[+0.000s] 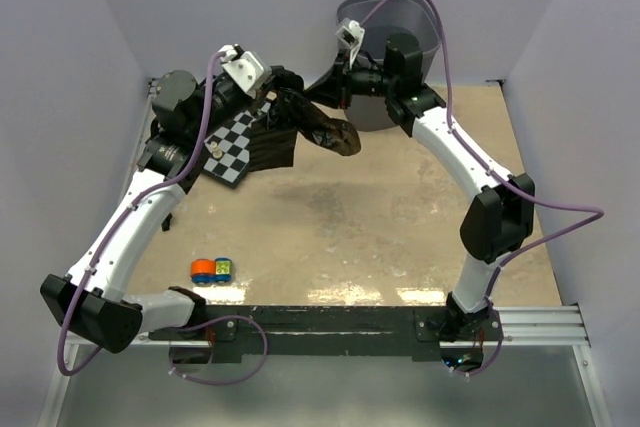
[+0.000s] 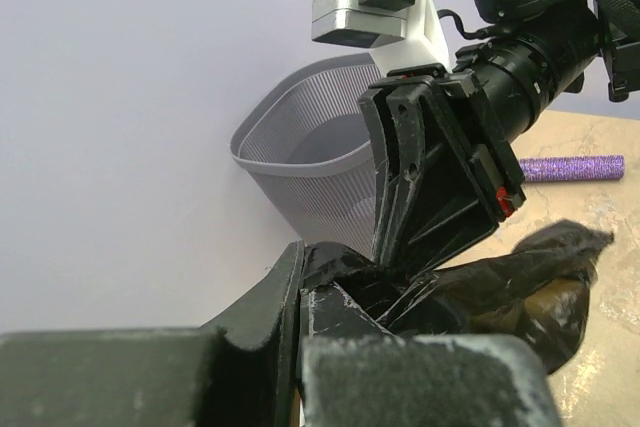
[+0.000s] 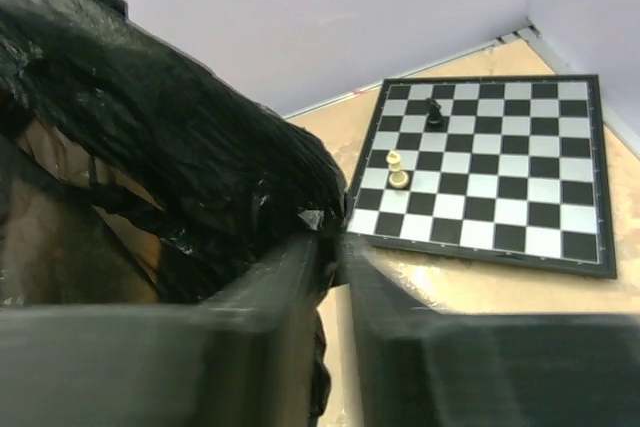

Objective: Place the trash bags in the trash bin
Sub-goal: Unfold the trash bag at the center of the board.

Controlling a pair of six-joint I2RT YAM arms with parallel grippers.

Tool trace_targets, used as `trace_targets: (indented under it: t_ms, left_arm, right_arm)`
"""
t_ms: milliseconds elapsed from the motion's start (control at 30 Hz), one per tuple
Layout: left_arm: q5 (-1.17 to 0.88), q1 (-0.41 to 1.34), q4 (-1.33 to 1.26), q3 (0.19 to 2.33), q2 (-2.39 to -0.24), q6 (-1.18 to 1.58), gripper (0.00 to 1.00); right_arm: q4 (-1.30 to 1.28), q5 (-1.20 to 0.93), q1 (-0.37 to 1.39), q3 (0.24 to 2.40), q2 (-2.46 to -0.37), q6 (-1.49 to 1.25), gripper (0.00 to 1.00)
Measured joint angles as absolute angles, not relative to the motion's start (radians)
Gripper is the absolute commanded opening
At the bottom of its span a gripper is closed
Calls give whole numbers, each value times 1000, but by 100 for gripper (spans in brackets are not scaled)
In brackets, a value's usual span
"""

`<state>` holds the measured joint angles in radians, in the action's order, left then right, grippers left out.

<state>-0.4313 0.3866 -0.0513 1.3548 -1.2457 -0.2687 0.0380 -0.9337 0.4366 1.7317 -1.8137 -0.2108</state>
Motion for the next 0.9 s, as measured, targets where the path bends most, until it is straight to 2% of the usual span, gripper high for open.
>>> trace_targets:
  t_ms: [300,633,667,733,800,900]
  left_arm:
    - [-379,387,-52,1343,-1234,-300,0]
    - [-289,387,-48,1264,-1196,-390,0]
    - [-282,387,-47,1258,-1196,-397,0]
    - [-279,387,-47,1248,-1196,-408,0]
    - [-288,386,-44,1247,-1196,-410,0]
    - [-323,387,-61,1243,-1191,-403,0]
  right_arm:
    - [13,-860,383,1731,-1820,-199,0]
    - [-58,-689,170,1688,-1732,-183,0]
    - [-59,-682,161,1677,-1711,-181,3]
    - [-59,-683,157,1661,-1673,-177,27]
    - [-52,-705,166,1657,-1645,-173,41]
    - [-27,-727,206,1658,-1633,-155,53]
